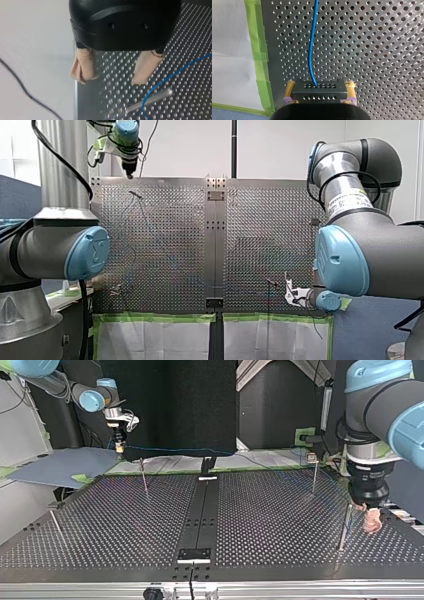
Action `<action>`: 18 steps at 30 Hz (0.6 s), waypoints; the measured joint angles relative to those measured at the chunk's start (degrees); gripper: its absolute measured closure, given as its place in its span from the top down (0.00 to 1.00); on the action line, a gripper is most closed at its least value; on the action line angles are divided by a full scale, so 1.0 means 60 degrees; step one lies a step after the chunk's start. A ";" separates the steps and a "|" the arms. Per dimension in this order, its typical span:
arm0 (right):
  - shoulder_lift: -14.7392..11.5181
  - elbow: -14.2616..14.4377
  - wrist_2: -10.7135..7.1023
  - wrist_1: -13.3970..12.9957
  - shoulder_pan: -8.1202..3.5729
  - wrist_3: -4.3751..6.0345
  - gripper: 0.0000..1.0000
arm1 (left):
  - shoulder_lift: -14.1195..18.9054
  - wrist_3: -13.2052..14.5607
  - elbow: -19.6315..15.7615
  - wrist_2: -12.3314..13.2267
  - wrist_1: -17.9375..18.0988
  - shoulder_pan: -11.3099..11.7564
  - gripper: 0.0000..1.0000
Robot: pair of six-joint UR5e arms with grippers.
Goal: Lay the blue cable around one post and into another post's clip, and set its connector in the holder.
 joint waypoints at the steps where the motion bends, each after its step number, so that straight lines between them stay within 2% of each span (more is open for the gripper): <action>1: -0.0002 -0.0005 0.0000 0.0000 0.0000 0.0000 0.28 | 0.0038 0.0053 -0.0056 0.0060 0.0033 -0.0053 1.00; 5: -0.0010 -0.0021 0.0019 0.0018 0.0000 -0.0022 0.28 | 0.0148 0.0177 -0.0359 0.0331 0.0288 -0.0347 1.00; 8: -0.0012 -0.0023 0.0072 0.0041 0.0000 -0.0054 0.28 | 0.0117 0.0064 -0.0575 0.0316 0.0496 -0.0560 1.00; 18: -0.0028 -0.0026 0.0216 0.0072 0.0004 -0.0144 0.28 | -0.0773 -0.0877 -0.1552 -0.0585 0.1471 -0.1537 1.00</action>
